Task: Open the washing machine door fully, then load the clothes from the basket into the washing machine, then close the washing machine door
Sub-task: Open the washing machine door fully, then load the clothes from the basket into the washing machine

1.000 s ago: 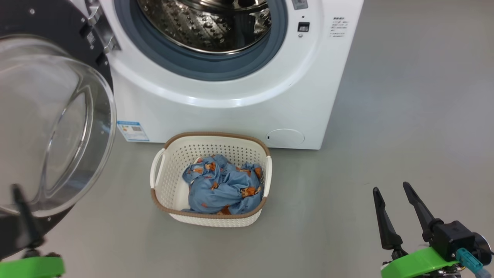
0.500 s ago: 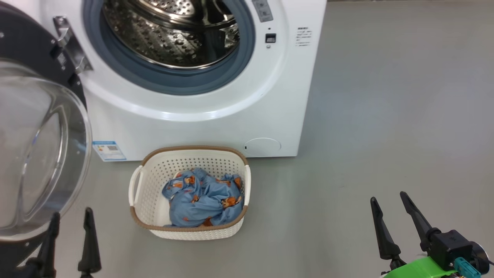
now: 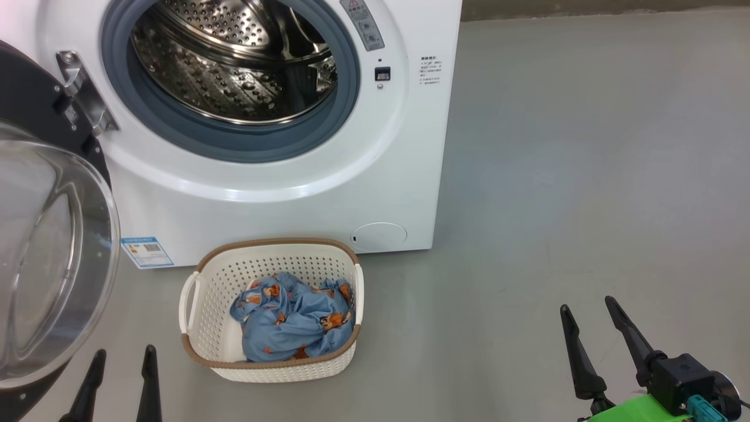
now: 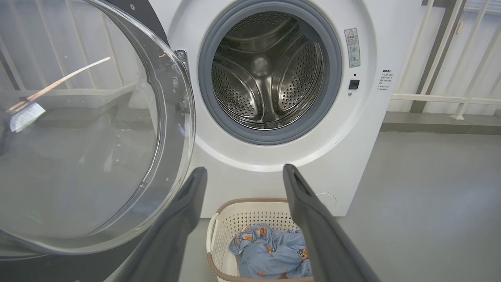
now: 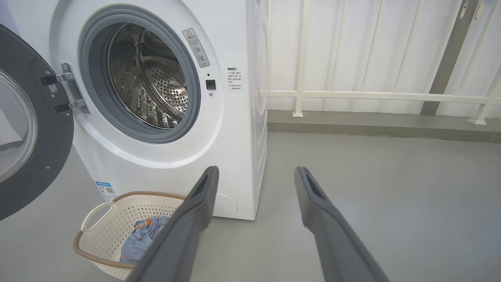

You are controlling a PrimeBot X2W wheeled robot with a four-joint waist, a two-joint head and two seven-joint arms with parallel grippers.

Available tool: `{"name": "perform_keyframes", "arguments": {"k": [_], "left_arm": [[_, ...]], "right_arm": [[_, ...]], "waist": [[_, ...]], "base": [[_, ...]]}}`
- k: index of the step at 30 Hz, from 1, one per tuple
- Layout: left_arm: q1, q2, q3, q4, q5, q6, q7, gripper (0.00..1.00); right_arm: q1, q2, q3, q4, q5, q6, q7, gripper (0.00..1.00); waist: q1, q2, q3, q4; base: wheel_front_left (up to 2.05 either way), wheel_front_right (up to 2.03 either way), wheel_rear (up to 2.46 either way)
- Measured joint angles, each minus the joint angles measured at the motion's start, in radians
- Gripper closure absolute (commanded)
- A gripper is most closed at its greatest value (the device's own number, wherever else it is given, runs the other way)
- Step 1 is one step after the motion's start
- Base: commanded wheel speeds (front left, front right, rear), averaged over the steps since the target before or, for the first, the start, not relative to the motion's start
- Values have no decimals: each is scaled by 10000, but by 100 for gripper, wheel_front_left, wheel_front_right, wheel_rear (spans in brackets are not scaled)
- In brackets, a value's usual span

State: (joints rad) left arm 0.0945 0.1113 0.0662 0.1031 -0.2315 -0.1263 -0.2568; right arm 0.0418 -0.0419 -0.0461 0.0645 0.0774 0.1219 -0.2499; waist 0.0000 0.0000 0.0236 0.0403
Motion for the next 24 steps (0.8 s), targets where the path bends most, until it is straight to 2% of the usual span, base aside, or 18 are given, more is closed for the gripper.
{"name": "perform_keyframes", "arguments": {"k": [24], "left_arm": [[46, 77, -353, 240, 178, -13, 2, 0]], "right_arm": [[199, 2, -29, 15, -54, 0, 0, 0]], "waist": [[0, 0, -172, 43]], "base": [[0, 0, 0]]}}
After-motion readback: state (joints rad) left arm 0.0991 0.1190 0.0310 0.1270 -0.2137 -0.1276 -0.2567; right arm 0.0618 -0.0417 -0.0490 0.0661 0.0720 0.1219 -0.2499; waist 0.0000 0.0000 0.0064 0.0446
